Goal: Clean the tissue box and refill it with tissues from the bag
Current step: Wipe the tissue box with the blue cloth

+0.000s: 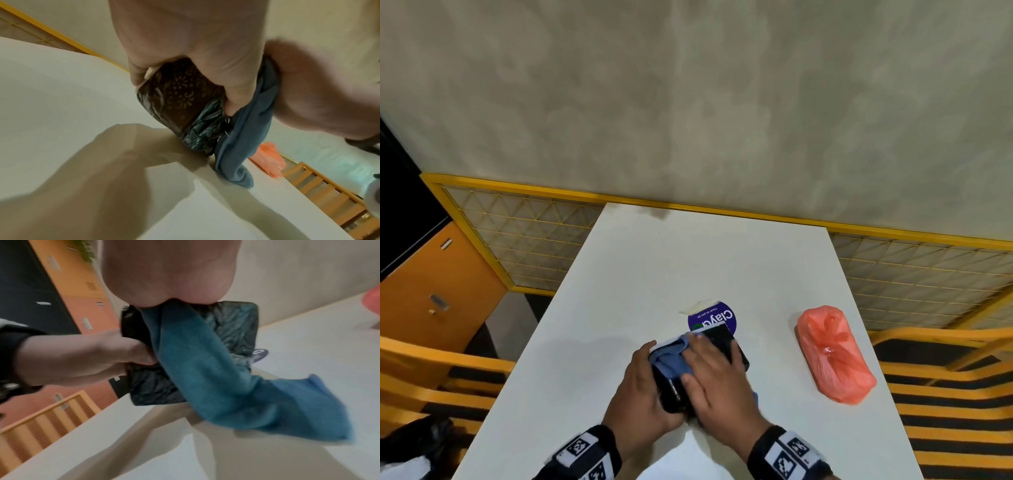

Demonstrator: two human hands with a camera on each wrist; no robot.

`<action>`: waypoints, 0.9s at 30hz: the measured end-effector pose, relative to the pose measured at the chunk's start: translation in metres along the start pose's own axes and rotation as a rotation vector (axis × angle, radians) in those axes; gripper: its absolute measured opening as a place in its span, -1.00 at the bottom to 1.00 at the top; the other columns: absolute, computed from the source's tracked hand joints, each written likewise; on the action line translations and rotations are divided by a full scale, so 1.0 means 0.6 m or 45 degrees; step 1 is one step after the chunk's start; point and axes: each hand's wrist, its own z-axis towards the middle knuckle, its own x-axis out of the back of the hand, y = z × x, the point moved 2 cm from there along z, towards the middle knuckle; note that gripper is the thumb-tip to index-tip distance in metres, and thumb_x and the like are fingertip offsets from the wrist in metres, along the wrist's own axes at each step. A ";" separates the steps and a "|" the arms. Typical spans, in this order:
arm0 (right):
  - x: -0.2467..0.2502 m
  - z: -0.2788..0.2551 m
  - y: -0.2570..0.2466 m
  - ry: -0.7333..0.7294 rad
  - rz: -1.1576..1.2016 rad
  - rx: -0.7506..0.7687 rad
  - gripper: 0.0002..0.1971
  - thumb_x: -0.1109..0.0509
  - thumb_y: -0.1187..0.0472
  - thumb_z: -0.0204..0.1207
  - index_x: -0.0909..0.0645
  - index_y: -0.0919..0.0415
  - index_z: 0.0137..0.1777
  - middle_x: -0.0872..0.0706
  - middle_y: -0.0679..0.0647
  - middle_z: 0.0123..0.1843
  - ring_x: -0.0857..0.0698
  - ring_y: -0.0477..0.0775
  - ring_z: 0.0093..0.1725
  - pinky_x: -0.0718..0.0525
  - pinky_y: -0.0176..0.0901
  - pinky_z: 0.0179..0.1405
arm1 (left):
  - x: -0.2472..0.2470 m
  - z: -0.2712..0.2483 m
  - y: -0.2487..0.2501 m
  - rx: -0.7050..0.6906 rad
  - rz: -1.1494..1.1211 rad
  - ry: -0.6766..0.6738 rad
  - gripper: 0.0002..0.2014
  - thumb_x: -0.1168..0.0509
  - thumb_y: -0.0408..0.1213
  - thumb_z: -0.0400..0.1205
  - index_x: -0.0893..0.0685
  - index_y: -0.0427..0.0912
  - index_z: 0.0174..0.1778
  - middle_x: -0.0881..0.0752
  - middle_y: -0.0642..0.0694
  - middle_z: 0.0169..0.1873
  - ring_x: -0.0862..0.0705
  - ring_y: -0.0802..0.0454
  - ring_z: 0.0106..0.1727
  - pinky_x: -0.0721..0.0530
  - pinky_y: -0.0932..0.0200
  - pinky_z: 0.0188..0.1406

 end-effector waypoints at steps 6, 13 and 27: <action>0.008 0.020 0.099 0.034 0.222 -0.233 -0.48 0.05 -0.01 0.68 -0.39 0.00 0.60 -0.39 -0.11 0.62 -0.31 -0.12 0.61 -0.15 -0.06 0.62 | -0.002 0.001 0.014 -0.004 0.116 0.019 0.15 -0.57 0.18 0.15 -0.11 0.01 0.60 -0.47 0.04 0.36 -0.54 0.05 0.36 -0.65 0.05 0.30; 0.045 0.019 0.121 0.474 0.734 -0.601 -0.74 -0.17 0.30 0.73 -0.66 0.05 0.20 -0.75 -0.04 0.15 -0.69 0.01 0.22 -0.53 -0.36 0.10 | 0.000 0.000 0.012 0.007 0.151 -0.009 0.19 -0.54 0.20 0.16 -0.03 -0.01 0.62 -0.42 0.04 0.40 -0.49 0.08 0.42 -0.59 0.10 0.38; -0.014 0.003 0.038 0.086 0.002 0.049 -0.58 -0.01 0.04 0.70 -0.56 0.02 0.42 -0.44 -0.12 0.61 -0.29 -0.18 0.62 -0.13 0.20 0.64 | -0.027 -0.012 -0.017 0.010 0.004 0.056 0.15 -0.61 0.15 0.19 -0.17 -0.12 0.63 -0.51 0.09 0.41 -0.57 0.18 0.42 -0.60 0.23 0.37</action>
